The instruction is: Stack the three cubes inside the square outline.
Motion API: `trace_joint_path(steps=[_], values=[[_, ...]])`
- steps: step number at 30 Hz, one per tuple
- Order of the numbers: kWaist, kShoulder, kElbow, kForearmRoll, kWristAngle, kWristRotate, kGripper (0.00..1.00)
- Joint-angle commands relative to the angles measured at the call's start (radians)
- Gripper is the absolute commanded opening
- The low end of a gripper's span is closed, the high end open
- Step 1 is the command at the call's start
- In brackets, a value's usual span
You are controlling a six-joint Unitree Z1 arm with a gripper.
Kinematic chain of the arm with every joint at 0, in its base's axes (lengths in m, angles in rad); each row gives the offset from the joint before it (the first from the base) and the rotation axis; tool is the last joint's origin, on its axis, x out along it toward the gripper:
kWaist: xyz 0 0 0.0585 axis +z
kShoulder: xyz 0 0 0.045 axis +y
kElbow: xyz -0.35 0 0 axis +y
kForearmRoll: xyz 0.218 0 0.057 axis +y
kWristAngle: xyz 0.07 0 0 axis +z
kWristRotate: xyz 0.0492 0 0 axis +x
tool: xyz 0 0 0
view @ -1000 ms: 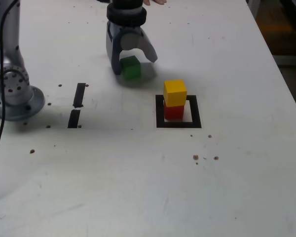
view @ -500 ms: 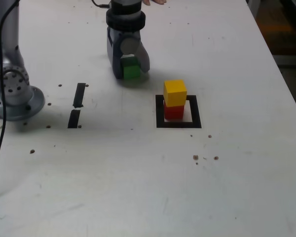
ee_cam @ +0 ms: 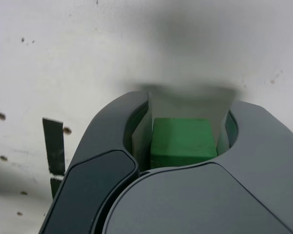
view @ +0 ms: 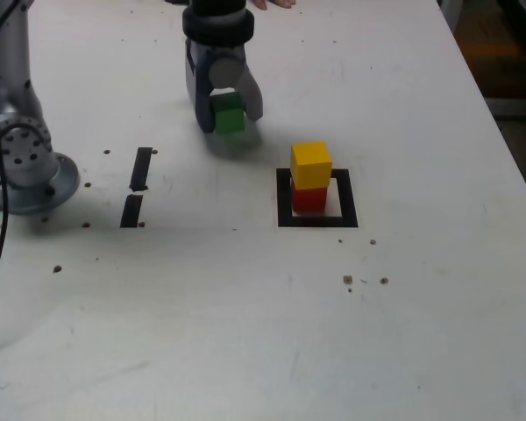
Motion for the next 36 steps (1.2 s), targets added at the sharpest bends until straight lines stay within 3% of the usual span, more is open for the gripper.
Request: trace_joint_path(steps=[1, 9, 13, 23, 36], values=[[-0.014, -0.022, -0.028, 0.040, 0.007, -0.011, 0.22], [-0.117, -0.068, -0.239, 0.329, 0.042, -0.084, 0.22], [-0.197, -0.067, -0.344, 0.418, 0.043, -0.128, 0.22], [-0.373, -0.025, -0.519, 0.545, 0.031, -0.236, 0.22], [-0.467, 0.055, -0.622, 0.560, -0.012, -0.300, 0.22]])
